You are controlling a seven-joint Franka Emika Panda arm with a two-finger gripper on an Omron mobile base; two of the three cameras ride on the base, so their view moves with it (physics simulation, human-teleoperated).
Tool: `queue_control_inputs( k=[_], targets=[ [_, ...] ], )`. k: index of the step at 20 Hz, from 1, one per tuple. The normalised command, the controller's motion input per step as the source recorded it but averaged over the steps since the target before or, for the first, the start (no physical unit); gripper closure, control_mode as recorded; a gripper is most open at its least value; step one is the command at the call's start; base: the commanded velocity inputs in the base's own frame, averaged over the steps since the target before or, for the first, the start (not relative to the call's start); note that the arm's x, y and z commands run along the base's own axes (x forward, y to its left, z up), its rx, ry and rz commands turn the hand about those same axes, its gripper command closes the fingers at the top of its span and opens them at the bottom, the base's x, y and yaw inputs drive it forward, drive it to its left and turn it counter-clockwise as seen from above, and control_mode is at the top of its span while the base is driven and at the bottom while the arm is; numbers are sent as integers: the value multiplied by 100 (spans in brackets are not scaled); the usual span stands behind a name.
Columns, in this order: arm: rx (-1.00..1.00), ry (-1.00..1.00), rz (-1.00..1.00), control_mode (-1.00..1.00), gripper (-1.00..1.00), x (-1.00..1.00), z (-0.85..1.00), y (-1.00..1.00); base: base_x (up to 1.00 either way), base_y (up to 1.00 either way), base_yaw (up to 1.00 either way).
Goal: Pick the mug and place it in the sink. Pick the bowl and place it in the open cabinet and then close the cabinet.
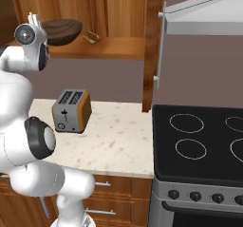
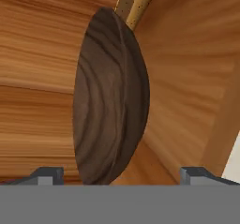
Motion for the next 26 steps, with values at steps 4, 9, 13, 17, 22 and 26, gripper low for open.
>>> queue_control_inputs(
  k=[4, 9, 13, 17, 22, 26],
  targets=[
    [4, 0, -3, -100, -100, -88, 25, -21, 0, 0, 0],
    [9, 2, -3, -100, -100, -100, 17, -55, 0, 0, 0],
    [11, 0, 0, -100, -100, -100, 17, -43, 0, 0, 0],
    [8, 4, 0, -100, -100, -100, 0, -28, 0, 0, 0],
    [2, 3, 0, -100, -100, -100, -7, -8, 0, 0, 0],
    [0, 0, 0, -100, -100, -100, -1, 0, 0, 0, 0]
  ],
)
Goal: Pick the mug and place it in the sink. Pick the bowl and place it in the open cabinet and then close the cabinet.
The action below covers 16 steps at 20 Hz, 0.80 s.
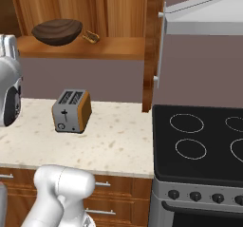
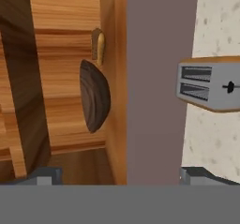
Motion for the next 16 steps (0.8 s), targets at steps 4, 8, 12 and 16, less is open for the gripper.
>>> queue_control_inputs(
  k=[4, 8, 12, 16],
  targets=[
    [0, 0, 0, -100, -100, -100, -5, 0, 0, 0, 0],
    [-3, -1, 0, -100, -100, -100, -9, 0, 0, 0, 0],
    [-2, -6, -3, -100, -100, -97, 0, 12, 0, 0, 0],
    [-1, 0, -8, -100, -100, -67, 0, 26, 0, 0, 0]
  ],
)
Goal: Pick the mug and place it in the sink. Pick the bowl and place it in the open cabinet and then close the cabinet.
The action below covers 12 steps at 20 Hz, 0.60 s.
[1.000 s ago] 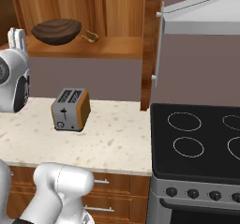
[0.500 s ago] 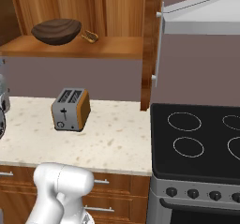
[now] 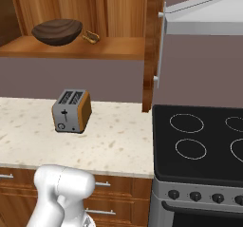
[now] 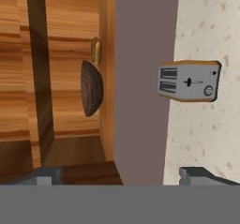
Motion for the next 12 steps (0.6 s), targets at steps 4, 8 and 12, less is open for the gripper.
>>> queue_control_inputs(
  k=[4, 8, 12],
  targets=[
    [-1, 0, -6, -100, -100, -66, -8, 27, 0, 0, 0],
    [-1, 0, -4, -100, -100, -17, -14, 45, 0, 0, 0],
    [0, 0, 0, -100, -100, 0, -12, 55, 0, 0, 0]
  ],
)
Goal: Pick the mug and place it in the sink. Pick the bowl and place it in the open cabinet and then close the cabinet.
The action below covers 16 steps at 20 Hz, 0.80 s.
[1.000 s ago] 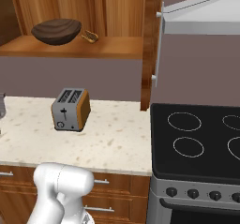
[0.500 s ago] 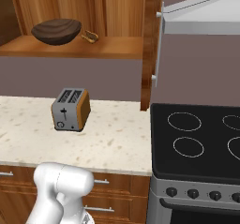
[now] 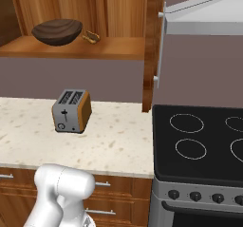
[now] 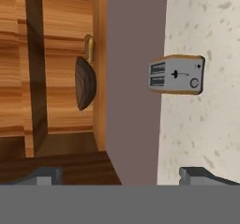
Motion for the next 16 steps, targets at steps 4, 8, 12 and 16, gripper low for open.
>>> queue_control_inputs(
  k=[4, 8, 12, 16],
  targets=[
    [-2, -7, 0, -100, -100, 0, -2, 62, 0, 0, 0],
    [-1, -9, 0, -100, -100, 0, -4, 57, 0, 0, 0],
    [-4, -13, -1, -100, -100, 0, -1, 52, 0, 0, 0],
    [-3, -8, -3, -100, -100, 0, -1, 51, 0, 0, 0]
  ],
)
